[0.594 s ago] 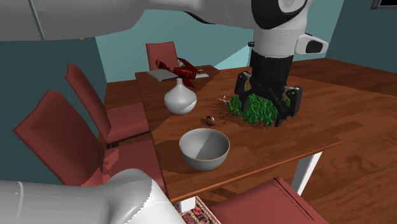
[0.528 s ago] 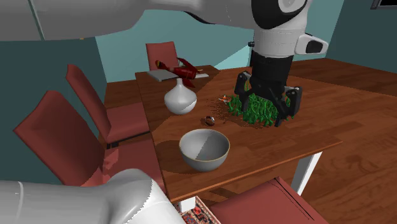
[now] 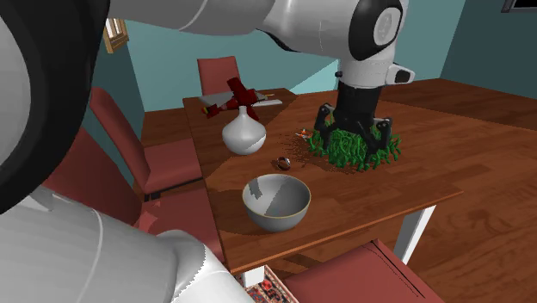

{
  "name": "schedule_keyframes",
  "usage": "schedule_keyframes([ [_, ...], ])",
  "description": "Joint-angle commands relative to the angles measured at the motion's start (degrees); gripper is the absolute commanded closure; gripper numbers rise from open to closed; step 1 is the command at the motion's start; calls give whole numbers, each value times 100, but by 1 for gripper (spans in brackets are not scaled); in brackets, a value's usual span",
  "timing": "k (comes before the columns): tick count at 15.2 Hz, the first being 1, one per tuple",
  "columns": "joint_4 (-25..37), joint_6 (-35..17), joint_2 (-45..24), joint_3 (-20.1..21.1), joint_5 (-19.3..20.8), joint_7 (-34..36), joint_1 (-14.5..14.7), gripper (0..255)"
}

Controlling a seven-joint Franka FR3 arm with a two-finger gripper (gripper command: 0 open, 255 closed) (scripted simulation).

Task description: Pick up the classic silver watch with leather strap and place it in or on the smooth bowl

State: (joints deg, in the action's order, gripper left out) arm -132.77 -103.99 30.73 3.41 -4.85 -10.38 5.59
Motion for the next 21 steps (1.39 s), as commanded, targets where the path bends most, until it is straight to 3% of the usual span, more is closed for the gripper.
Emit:
schedule_keyframes([
  [1,219,-168,-447,94,-22,-134,121,0],
  [11,1341,-703,-2407,601,60,-708,631,0],
  [21,2738,-822,-4266,1113,482,-1103,1177,0],
])
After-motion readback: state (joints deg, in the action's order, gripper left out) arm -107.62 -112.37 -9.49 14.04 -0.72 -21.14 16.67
